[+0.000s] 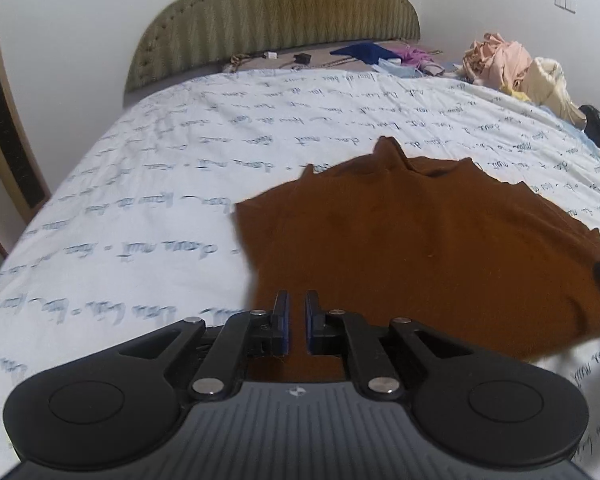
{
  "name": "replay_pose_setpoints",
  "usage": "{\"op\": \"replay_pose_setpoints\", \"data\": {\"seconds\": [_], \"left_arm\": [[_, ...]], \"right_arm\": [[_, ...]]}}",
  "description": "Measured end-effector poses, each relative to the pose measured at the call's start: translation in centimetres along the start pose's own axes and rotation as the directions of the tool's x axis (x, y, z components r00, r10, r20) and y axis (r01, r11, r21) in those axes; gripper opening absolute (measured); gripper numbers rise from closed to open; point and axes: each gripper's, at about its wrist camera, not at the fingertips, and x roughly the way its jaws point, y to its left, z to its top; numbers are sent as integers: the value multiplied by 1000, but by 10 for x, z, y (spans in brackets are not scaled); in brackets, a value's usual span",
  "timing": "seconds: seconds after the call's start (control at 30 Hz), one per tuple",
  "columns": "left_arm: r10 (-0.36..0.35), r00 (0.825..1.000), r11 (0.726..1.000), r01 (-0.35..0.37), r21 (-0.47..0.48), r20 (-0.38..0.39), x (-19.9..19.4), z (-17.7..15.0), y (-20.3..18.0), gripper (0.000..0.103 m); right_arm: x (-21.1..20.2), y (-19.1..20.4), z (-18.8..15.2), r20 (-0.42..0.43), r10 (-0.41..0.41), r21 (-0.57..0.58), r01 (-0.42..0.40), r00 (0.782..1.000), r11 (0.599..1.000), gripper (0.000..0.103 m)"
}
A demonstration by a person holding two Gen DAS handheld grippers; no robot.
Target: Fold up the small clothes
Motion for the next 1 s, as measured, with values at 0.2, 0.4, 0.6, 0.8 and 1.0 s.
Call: {"op": "replay_pose_setpoints", "data": {"seconds": [0.2,0.4,0.6,0.8,1.0], "left_arm": [[144,987,989,-143,22,-67,42,-14,-24,7],[183,982,982,-181,52,-43,42,-20,-32,7],[189,981,980,-187,66,-40,43,-24,-34,7],[213,977,974,-211,83,-23,43,-28,-39,7],[236,972,971,-236,35,4,41,-34,-41,7]], "right_arm": [[40,1,-18,-88,-69,-10,68,994,998,79],[42,0,-27,-109,-81,-6,81,991,997,96],[40,-10,-37,-109,-60,80,69,992,994,102],[22,2,-32,-26,-103,55,104,994,993,101],[7,22,-23,41,-49,-11,50,998,999,101]]}}
